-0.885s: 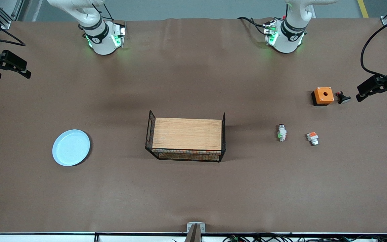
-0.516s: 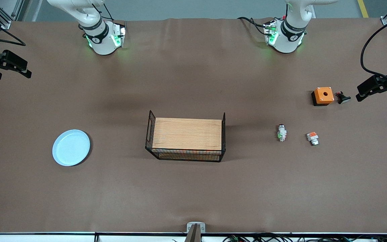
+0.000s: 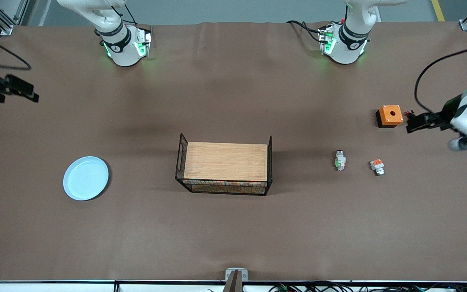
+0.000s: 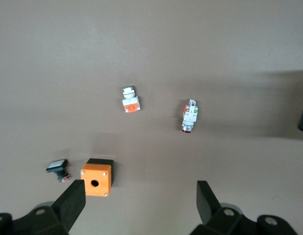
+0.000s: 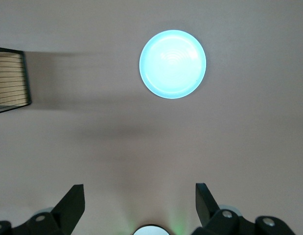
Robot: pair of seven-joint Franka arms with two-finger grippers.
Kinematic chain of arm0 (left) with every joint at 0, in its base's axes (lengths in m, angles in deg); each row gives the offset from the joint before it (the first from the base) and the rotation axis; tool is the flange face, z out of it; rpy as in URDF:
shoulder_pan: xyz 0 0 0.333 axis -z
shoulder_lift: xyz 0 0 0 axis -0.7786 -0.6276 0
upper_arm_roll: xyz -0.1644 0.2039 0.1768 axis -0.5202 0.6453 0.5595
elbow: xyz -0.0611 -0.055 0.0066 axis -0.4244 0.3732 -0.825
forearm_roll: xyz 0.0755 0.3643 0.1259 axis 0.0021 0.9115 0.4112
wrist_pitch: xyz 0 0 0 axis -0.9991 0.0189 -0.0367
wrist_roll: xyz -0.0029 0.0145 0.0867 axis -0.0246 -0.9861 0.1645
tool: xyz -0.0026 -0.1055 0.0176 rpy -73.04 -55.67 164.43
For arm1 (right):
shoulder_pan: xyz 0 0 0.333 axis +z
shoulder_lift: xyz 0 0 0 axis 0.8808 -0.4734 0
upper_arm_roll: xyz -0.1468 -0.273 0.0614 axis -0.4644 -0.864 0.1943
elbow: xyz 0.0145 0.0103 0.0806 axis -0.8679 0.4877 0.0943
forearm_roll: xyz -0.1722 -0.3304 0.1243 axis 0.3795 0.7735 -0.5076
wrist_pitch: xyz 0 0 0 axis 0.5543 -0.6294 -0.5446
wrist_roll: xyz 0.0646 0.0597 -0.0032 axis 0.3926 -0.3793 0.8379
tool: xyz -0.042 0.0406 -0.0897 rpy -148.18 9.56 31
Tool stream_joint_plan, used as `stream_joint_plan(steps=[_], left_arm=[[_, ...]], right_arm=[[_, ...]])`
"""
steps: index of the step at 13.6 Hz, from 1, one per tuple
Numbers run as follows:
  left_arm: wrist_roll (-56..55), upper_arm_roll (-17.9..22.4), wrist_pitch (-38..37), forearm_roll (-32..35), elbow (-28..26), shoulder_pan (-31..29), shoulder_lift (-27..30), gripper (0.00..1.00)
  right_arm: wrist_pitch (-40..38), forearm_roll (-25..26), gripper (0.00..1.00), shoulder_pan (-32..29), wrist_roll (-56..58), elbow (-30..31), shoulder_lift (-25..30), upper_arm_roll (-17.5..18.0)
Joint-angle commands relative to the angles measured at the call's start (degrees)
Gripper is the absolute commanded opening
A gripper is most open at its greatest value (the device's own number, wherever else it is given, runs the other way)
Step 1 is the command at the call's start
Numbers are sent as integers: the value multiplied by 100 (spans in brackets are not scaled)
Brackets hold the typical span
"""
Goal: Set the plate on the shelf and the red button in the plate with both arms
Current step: 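Reach the right gripper to the blue plate while the left gripper reaches the button, then grasp the plate rim with the right gripper while the left gripper grasps the button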
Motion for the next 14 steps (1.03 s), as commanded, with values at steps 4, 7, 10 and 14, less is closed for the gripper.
stream_joint_plan(steps=[4, 7, 10, 14], left_arm=[[-30, -432, 2270, -100, -1684, 33, -159, 100], [-13, -669, 2676, -100, -1738, 33, -616, 100], [39, -854, 3264, -82, -1931, 33, -933, 100], [250, -872, 3809, 6, -2002, 59, -1459, 99]], right_arm=[[883, -8, 100, -501, 341, -306, -1228, 15], [1877, -26, 100, -835, 887, 352, -1308, 15], [3098, -17, 100, -1002, 1133, 1047, -1439, 15], [4611, -17, 100, -1099, 1222, 1699, -1843, 15]])
